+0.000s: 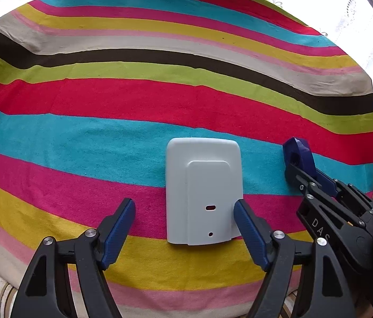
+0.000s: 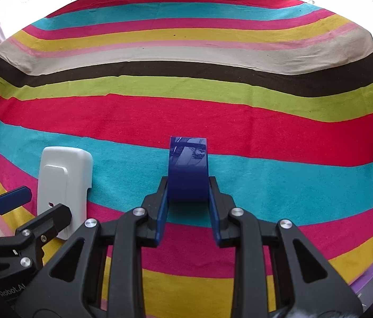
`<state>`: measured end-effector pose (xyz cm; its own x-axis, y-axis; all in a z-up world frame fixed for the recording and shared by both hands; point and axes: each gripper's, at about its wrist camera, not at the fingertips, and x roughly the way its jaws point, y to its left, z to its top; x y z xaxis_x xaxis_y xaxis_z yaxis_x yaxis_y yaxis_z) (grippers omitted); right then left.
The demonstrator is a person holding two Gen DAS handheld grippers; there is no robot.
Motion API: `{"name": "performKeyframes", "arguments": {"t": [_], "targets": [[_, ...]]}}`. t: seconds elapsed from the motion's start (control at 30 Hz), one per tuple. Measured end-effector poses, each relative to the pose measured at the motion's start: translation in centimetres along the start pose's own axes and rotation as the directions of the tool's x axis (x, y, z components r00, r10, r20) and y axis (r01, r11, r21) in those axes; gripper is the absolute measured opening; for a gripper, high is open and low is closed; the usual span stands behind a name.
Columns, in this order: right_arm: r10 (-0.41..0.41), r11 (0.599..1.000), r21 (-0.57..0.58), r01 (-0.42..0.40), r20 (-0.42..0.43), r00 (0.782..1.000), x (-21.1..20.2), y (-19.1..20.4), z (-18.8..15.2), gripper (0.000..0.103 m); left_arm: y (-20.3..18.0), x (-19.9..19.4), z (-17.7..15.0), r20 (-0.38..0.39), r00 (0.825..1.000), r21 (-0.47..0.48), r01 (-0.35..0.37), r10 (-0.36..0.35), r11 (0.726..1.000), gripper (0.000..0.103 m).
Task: Organize rigid objects
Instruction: 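Grasp the blue object with the right tool while the left tool grasps the white plastic cover, then carry the white cover and the blue object over the purple box with both tools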
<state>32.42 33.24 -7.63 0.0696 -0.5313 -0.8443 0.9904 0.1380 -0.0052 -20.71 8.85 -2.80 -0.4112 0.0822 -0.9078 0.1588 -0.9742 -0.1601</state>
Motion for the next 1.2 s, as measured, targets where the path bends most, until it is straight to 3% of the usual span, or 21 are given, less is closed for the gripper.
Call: {"name": "performKeyframes", "arguments": {"t": [0.27,0.4,0.5,0.6,0.8,0.83,0.87,0.97,1.03,1.2], "targets": [[-0.009,0.999,0.038,0.009,0.005,1.0,-1.5,-1.3,-0.6,0.031,-1.2,0.1,-0.1,-0.011,0.999,0.021,0.045,-0.045,0.999,0.079],[-0.023,0.999,0.04,0.023,0.011,1.0,-2.2,-1.3,-0.9,0.031,-2.0,0.7,0.3,-0.006,1.0,0.038,0.002,-0.002,0.999,0.083],[0.01,1.0,0.029,-0.01,0.016,1.0,-2.9,-0.8,-1.2,0.031,-2.5,0.7,0.4,0.009,0.999,0.086,-0.033,0.032,0.996,0.065],[0.035,0.999,0.004,-0.035,0.024,0.999,-3.9,0.4,-1.6,0.031,-1.9,0.3,0.2,0.005,1.0,0.089,-0.018,0.017,0.996,0.065],[0.107,0.993,-0.055,-0.106,0.03,0.994,-6.0,3.6,-2.6,0.031,1.9,-3.9,-1.4,0.084,0.996,0.01,-0.032,0.031,0.999,0.064],[0.124,0.99,-0.073,-0.122,0.028,0.992,-6.4,4.4,-2.8,0.031,2.7,-4.7,-1.8,0.1,0.994,-0.006,-0.041,0.042,0.999,0.062],[0.138,0.987,-0.093,-0.135,0.028,0.99,-6.8,5.3,-3.0,0.031,3.5,-5.4,-2.1,0.11,0.992,-0.023,-0.054,0.056,0.998,0.052],[0.176,0.974,-0.152,-0.169,0.031,0.984,-8.1,7.8,-3.7,0.031,6.0,-7.1,-3.5,0.12,0.989,-0.068,-0.073,0.08,0.995,0.048],[0.201,0.963,-0.188,-0.193,0.028,0.979,-8.7,9.3,-4.2,0.031,7.2,-7.4,-4.3,0.1,0.991,-0.081,-0.078,0.086,0.994,0.037],[0.24,0.934,-0.276,-0.227,0.011,0.971,-10.3,12.7,-5.9,0.031,9.7,-7.5,-5.7,0.055,0.996,-0.167,-0.055,0.065,0.984,0.041]]}}
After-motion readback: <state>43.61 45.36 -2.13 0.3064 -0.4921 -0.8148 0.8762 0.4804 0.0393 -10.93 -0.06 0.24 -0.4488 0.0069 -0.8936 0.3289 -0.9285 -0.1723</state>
